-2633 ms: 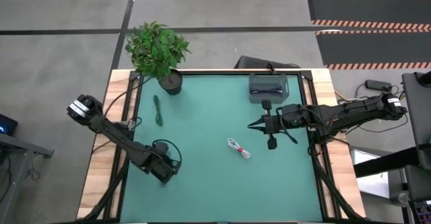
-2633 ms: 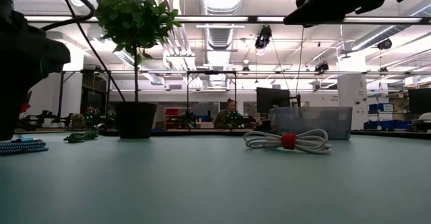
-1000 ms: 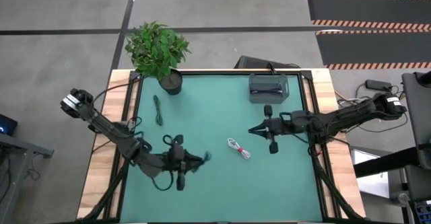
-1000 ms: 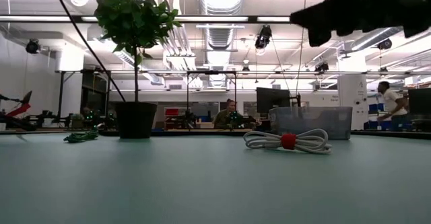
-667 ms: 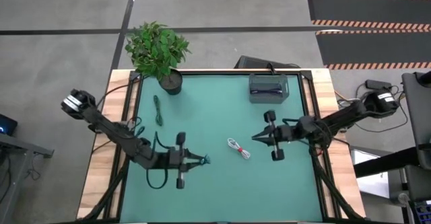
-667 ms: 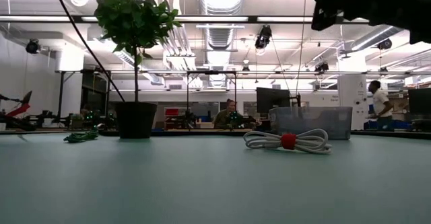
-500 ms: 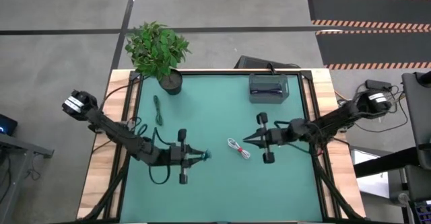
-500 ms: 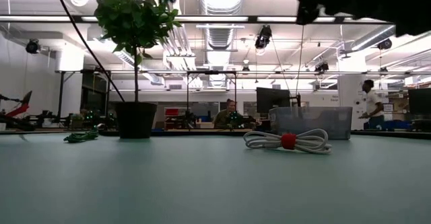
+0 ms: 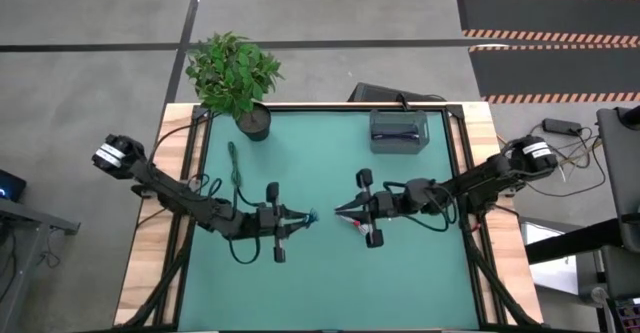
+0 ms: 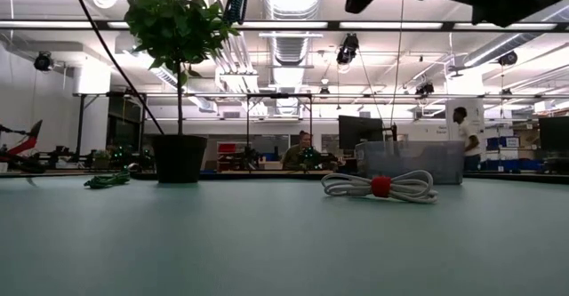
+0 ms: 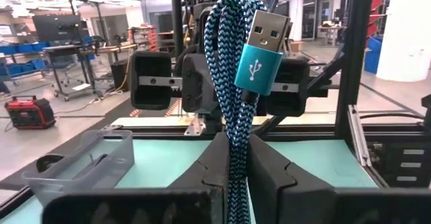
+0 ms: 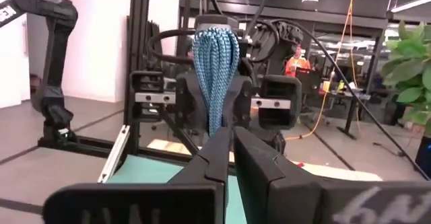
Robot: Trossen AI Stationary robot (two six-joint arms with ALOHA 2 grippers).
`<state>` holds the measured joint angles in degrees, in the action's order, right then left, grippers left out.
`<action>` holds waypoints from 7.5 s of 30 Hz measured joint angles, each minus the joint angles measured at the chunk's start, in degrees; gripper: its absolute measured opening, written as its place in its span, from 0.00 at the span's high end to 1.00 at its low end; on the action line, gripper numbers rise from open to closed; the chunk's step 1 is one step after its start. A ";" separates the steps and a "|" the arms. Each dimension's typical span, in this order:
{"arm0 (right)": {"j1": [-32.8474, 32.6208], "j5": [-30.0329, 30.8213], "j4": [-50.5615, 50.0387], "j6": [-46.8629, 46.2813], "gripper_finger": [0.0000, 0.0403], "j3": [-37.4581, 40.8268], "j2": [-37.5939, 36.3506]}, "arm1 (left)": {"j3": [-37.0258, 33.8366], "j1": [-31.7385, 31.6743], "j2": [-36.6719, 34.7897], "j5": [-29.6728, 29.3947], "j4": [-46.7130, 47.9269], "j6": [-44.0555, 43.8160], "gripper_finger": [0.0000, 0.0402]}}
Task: Pick and place USB-C Cables
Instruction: Put the blue charger cable into the bin, then put the green charger cable into the bin
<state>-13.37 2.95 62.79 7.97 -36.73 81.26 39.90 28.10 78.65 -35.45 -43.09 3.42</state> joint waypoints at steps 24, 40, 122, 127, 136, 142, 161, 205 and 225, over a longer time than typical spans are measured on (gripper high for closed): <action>0.16 5.81 -8.59 -2.42 0.41 -8.59 0.00 | 0.74 -3.04 -0.04 0.09 -0.45 1.44 0.93; 0.97 4.10 -7.57 -0.81 0.42 -12.54 8.66 | 0.66 -4.98 1.16 0.09 -1.79 1.22 0.93; 33.12 1.55 -125.03 6.26 0.97 -42.61 -1.54 | 0.37 -4.90 -3.10 -0.15 15.06 -7.60 0.48; 41.78 0.83 -131.74 18.01 0.97 -43.48 4.54 | 0.37 -4.89 -3.10 -0.15 15.09 -7.64 0.48; 50.34 1.48 -131.30 27.28 0.97 -43.55 10.54 | 0.37 -4.90 -3.19 -2.46 15.13 -7.14 0.48; 52.71 1.54 -129.05 29.37 0.97 -43.72 12.60 | 0.37 -4.90 -3.41 -4.39 15.15 -6.66 0.48; 52.78 1.05 -128.72 30.06 0.97 -49.26 21.64 | 0.37 -5.62 -3.48 -4.52 15.15 -4.50 0.48; 53.24 -1.43 -126.80 28.63 0.79 -49.50 27.38 | 0.35 -5.64 -3.48 -4.50 15.21 -2.97 0.48; 53.36 -2.50 -141.83 20.18 0.75 -65.09 26.62 | 0.42 -5.60 -3.83 -4.50 20.64 -13.97 0.48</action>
<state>39.99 0.45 -79.04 28.15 -101.82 107.88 40.32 22.50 74.82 -39.94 -22.45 -10.56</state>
